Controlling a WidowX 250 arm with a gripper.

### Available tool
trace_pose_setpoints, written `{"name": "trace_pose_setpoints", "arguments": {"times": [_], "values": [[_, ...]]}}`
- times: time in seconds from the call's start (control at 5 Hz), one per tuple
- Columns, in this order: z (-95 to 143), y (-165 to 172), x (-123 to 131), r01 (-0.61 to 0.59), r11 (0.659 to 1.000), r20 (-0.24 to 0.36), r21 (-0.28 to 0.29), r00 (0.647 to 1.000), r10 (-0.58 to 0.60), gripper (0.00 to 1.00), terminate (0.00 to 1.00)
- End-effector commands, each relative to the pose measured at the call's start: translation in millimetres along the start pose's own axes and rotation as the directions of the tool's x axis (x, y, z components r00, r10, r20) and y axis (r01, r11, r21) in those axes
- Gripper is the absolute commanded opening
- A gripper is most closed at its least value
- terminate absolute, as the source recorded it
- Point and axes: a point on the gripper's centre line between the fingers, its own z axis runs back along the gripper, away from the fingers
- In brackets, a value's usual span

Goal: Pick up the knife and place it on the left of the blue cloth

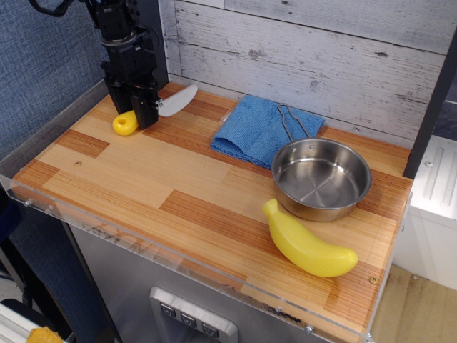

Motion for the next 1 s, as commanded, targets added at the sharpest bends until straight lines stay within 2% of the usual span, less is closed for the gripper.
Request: {"name": "trace_pose_setpoints", "arguments": {"times": [0.0, 0.4, 0.8], "values": [[19.4, 5.8, -3.2, -0.011, 0.999, 0.032, 0.039, 0.999, 0.01, 1.0, 0.0], [35.1, 1.9, -1.6, -0.009, 0.998, 0.061, 0.056, 0.998, 0.006, 1.0, 0.0], [75.5, -22.5, -6.1, -0.005, 0.997, 0.146, 0.078, 0.989, -0.007, 1.0, 0.0]]}}
